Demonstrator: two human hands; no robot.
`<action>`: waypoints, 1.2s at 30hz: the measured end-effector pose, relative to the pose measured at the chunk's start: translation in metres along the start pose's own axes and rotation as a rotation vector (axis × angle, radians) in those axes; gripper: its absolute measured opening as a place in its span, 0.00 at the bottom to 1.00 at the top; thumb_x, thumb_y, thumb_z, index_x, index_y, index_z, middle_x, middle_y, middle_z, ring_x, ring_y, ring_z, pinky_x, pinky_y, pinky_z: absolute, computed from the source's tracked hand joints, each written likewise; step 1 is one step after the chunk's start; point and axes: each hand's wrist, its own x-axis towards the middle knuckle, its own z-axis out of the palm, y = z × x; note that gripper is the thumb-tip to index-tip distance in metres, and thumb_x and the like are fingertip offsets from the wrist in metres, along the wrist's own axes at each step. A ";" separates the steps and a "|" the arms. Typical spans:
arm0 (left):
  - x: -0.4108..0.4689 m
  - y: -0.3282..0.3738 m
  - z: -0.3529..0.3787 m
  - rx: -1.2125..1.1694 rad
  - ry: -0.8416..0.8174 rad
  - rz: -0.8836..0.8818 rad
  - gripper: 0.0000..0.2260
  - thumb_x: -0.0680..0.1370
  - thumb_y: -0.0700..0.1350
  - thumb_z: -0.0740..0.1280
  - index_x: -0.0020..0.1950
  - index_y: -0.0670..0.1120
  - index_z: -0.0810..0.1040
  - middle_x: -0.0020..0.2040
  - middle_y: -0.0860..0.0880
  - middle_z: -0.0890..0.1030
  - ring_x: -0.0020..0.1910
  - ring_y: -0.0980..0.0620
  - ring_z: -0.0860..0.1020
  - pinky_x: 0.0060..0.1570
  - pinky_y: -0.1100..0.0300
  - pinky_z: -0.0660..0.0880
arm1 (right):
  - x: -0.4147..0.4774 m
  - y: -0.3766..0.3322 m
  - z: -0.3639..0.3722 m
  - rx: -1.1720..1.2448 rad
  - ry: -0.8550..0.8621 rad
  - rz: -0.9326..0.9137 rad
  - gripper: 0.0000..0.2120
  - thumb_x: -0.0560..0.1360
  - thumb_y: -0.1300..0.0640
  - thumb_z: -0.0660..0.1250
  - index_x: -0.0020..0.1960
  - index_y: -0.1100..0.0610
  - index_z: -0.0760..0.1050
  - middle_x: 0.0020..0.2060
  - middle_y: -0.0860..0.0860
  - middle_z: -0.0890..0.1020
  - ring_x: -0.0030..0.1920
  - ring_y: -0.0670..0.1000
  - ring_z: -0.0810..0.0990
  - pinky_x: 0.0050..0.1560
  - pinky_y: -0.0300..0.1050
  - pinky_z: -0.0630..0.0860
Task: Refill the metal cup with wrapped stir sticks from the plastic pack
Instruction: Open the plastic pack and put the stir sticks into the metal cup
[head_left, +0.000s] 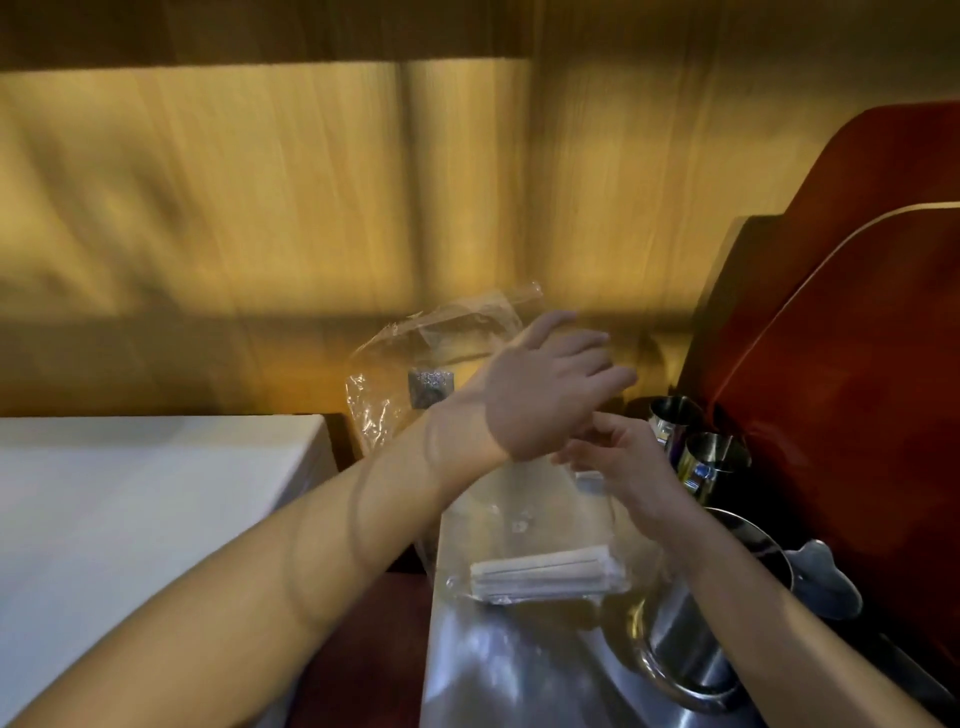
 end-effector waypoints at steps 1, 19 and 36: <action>0.000 -0.003 0.008 0.059 -0.046 0.012 0.11 0.75 0.40 0.60 0.55 0.46 0.78 0.49 0.47 0.84 0.58 0.48 0.78 0.69 0.49 0.60 | -0.001 0.000 -0.001 0.006 0.010 0.003 0.07 0.69 0.66 0.70 0.37 0.55 0.80 0.30 0.48 0.83 0.38 0.50 0.80 0.45 0.48 0.74; 0.003 -0.083 -0.005 -0.191 -0.201 -0.232 0.08 0.78 0.43 0.62 0.39 0.49 0.75 0.34 0.55 0.78 0.47 0.45 0.74 0.61 0.52 0.60 | -0.038 0.051 -0.029 -0.387 0.020 0.064 0.09 0.70 0.63 0.71 0.36 0.50 0.78 0.30 0.46 0.79 0.34 0.44 0.77 0.39 0.40 0.73; -0.059 -0.109 0.021 -0.423 -0.087 -0.377 0.07 0.76 0.46 0.66 0.40 0.46 0.79 0.35 0.49 0.81 0.37 0.48 0.77 0.46 0.56 0.63 | -0.046 0.028 -0.042 -0.463 0.244 -0.145 0.16 0.71 0.59 0.70 0.32 0.40 0.76 0.25 0.33 0.79 0.29 0.33 0.75 0.28 0.24 0.66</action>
